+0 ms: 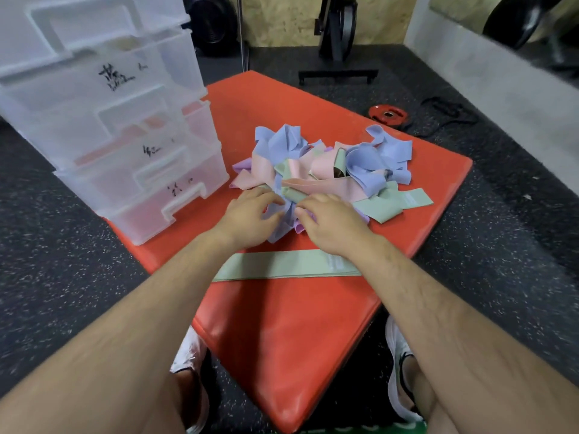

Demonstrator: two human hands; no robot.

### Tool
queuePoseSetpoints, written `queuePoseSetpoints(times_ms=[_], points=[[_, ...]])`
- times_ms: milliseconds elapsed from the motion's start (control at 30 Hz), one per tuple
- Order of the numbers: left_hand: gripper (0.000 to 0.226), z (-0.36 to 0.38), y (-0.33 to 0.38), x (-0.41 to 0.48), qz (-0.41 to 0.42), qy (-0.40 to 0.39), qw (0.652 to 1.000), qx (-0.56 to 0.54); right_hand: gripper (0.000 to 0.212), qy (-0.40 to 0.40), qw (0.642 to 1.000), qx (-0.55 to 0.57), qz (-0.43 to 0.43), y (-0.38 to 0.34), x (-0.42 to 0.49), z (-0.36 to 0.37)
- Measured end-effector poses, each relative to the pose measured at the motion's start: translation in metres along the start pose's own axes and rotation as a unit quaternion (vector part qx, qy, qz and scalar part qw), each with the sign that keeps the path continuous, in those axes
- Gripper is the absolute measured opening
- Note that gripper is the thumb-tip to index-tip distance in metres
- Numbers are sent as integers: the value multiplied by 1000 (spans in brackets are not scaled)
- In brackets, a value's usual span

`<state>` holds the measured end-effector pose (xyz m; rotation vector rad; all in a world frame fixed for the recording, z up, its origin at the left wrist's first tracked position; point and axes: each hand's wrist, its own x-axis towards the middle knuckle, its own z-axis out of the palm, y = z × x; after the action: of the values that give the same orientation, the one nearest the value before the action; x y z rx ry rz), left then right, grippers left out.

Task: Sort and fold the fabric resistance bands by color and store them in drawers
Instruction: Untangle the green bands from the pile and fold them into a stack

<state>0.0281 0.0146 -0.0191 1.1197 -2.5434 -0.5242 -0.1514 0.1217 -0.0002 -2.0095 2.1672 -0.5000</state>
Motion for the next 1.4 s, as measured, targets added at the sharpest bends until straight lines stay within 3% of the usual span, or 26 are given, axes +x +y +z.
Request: queuePoseSetpoints(times_ms=[133, 333, 467, 567, 667, 800, 967, 1100, 1200, 1267, 1367, 1400], points=[[34, 7, 16, 10, 21, -31, 999, 36, 36, -10, 999, -34, 31, 6, 12, 4], [25, 15, 29, 10, -1, -61, 998, 2, 41, -68, 995, -47, 47, 7, 16, 12], [23, 16, 19, 14, 32, -11, 999, -25, 41, -47, 997, -49, 46, 5, 17, 9], [28, 3, 23, 14, 38, 69, 990, -115, 40, 1, 997, 73, 16, 2, 21, 3], [35, -23, 35, 9, 28, 148, 969, -195, 33, 48, 970, 237, -10, -5, 26, -12], [33, -52, 39, -2, 7, 203, 945, -256, 30, 100, 935, 340, -28, -22, 23, -39], [27, -76, 46, -14, -7, 188, 903, -387, 28, 103, 900, 421, -55, -41, 22, -53], [24, -80, 54, -18, -100, 198, 846, -485, 24, 103, 903, 409, -78, -45, 14, -52], [24, -74, 51, -18, -117, 162, 850, -487, 21, 93, 905, 408, -82, -47, 9, -46], [13, -71, 49, -19, -116, 158, 857, -477, 19, 98, 896, 427, -70, -49, 7, -44], [8, -72, 48, -20, -104, 157, 865, -465, 17, 130, 868, 480, 19, -50, 7, -45], [10, -72, 49, -20, -97, 150, 865, -468, 25, 133, 849, 507, 66, -51, 9, -46]])
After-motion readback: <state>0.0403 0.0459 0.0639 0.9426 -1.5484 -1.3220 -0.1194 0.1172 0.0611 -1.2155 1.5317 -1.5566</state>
